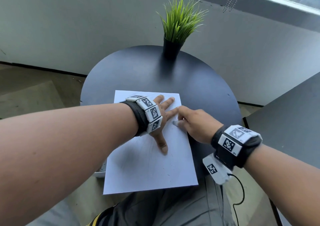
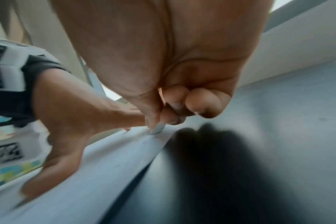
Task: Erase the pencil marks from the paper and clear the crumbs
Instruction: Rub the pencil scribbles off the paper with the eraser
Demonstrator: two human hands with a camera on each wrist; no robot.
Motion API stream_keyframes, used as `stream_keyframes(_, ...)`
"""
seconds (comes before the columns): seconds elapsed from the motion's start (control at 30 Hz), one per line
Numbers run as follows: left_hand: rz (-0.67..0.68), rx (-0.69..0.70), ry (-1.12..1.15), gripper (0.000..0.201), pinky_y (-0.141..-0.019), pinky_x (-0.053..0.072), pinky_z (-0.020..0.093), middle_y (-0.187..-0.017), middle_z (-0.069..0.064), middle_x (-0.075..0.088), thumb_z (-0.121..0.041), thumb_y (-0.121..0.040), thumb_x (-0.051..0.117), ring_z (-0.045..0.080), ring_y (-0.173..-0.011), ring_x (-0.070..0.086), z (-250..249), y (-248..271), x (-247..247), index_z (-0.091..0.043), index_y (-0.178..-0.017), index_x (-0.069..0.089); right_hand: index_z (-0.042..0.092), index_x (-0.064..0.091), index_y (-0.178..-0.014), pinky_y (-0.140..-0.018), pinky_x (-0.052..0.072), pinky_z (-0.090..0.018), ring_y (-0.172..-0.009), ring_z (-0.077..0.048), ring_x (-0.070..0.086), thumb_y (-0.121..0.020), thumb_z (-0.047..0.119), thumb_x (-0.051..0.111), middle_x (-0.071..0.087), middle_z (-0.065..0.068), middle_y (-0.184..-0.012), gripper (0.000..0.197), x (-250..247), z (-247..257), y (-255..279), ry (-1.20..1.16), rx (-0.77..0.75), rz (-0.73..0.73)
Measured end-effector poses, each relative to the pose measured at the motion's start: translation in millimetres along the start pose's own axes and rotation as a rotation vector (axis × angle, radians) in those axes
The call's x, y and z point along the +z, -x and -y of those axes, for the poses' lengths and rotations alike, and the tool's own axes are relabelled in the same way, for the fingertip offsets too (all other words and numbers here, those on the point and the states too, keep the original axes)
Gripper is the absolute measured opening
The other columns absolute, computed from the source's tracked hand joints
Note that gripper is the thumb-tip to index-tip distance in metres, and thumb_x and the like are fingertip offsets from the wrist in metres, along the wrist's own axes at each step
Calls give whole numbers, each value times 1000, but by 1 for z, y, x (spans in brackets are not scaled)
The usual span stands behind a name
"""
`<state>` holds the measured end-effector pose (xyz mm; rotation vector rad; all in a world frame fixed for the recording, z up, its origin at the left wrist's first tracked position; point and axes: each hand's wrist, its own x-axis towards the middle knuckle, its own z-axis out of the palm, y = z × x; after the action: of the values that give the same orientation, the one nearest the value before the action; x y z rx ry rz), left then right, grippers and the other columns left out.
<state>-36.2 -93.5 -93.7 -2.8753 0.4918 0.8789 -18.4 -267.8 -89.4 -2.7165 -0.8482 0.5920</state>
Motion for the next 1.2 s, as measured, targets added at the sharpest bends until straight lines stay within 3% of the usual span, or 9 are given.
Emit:
stream_keyframes(0.17,3,-14,-18,150,-114,13,66,-163,-2,-27,-88,-47,71,35,-150,-17,0,-1,1,-37,-154,-21,26,46,-93,-64,45,-34,-73,-23,53,-96,37,51,57,1,-77,13,8,14,17,117,-178,282)
stream_keyframes(0.37,-124,-27,-40,143,-106,21,76,-165,4,-17,-92,-47,66,34,-151,-5,4,2,-4,-36,-157,-6,27,48,-86,-71,49,-35,-78,-18,58,-91,51,57,62,0,-84,25,1,-2,-1,-61,89,112)
stream_keyframes(0.43,-247,31,-102,129,-103,33,66,-163,7,3,-92,-52,63,32,-147,13,5,5,1,-35,-155,12,28,49,-91,-72,49,-35,-80,-18,59,-92,51,56,62,0,-88,24,3,-5,-3,-93,120,82)
stream_keyframes(0.5,-257,53,-83,118,-101,40,57,-159,3,15,-92,-56,60,28,-143,22,6,8,10,-36,-152,20,27,49,-95,-76,52,-38,-81,-21,60,-92,51,54,63,-3,-90,24,3,-7,-5,-125,157,30)
stream_keyframes(0.63,-119,14,-5,140,-108,30,65,-165,-5,-9,-94,-48,62,23,-151,-3,8,13,22,-36,-156,-6,27,47,-95,-76,53,-41,-78,-25,60,-95,47,51,64,-6,-89,21,5,-3,2,-83,113,-10)
stream_keyframes(0.8,-69,11,-10,149,-108,25,70,-164,-2,-23,-95,-44,63,28,-152,-11,6,10,22,-35,-155,-16,25,53,-103,-71,49,-35,-78,-22,57,-95,37,51,65,0,-87,15,11,16,26,107,-213,295)
stream_keyframes(0.97,-48,9,-16,150,-109,21,69,-162,0,-27,-92,-45,67,28,-151,-14,5,11,21,-35,-154,-19,24,46,-94,-64,48,-35,-70,-27,55,-96,40,50,60,-2,-77,17,-2,-5,2,-28,36,-52)
stream_keyframes(1.13,-27,-1,-16,151,-110,21,70,-162,0,-29,-93,-44,66,29,-151,-15,5,10,21,-36,-153,-21,29,46,-97,-65,42,-32,-73,-20,48,-96,33,50,55,5,-80,6,16,21,40,107,-291,398)
stream_keyframes(1.2,-28,4,-16,151,-110,20,68,-162,0,-29,-92,-45,66,29,-151,-15,5,11,20,-36,-154,-21,27,50,-101,-68,44,-32,-74,-19,50,-96,33,52,57,7,-81,8,13,12,32,112,-227,278)
